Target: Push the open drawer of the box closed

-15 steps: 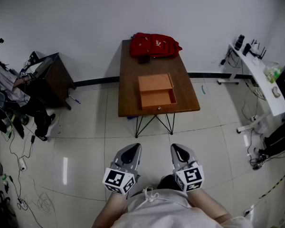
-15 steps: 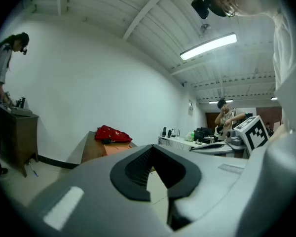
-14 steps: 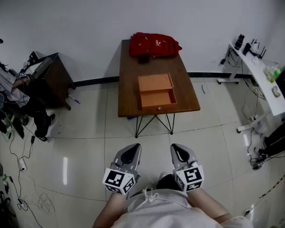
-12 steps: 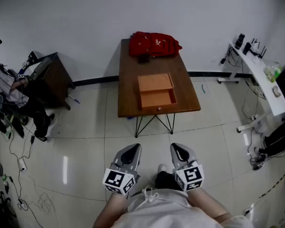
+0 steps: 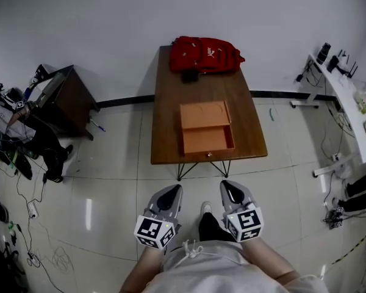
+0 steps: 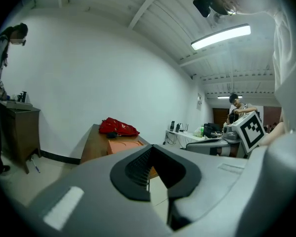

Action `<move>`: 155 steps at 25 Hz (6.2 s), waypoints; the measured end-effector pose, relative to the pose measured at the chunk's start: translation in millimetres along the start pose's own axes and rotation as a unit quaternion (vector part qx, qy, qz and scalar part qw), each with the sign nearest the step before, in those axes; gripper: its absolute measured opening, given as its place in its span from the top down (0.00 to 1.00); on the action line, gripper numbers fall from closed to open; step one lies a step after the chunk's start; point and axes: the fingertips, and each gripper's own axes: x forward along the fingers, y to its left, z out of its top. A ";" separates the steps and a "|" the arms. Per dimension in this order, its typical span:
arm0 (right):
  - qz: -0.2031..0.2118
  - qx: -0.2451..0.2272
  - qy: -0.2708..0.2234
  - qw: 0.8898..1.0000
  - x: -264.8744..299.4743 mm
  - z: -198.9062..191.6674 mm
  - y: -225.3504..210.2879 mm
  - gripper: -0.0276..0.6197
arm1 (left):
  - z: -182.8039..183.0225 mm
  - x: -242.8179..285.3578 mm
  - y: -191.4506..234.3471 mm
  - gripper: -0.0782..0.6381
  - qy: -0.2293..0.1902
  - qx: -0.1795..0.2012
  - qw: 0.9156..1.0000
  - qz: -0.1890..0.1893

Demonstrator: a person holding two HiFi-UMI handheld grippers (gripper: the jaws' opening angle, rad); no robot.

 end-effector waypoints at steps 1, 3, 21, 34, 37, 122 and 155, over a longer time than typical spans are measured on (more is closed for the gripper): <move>0.001 0.000 0.001 1.000 9.8 3.5 -10.9 0.95 | 1.8 13.9 4.9 0.88 0.003 -0.001 1.000 0.001; 0.000 -0.001 0.002 1.000 30.1 11.8 -35.1 0.95 | 7.6 43.7 14.3 0.88 0.006 -0.001 1.000 0.002; 0.034 0.012 0.085 0.996 129.7 -22.4 -125.0 0.95 | -18.0 169.5 53.8 0.88 0.064 -0.032 0.997 0.019; 0.057 0.049 0.198 0.977 167.4 -126.7 -114.1 0.95 | -135.6 197.8 74.4 0.88 0.167 -0.101 0.981 0.019; 0.052 0.059 0.206 0.975 179.2 -140.2 -118.1 0.95 | -154.3 207.8 80.4 0.88 0.175 -0.105 0.979 0.018; 0.023 -0.041 -0.075 0.996 -18.1 36.8 1.0 0.95 | 26.8 4.0 -24.2 0.88 -0.058 0.027 0.998 -0.003; 0.019 -0.040 -0.072 0.996 -159.4 8.3 63.0 0.95 | 22.0 -102.5 -142.5 0.88 -0.079 0.050 0.995 -0.021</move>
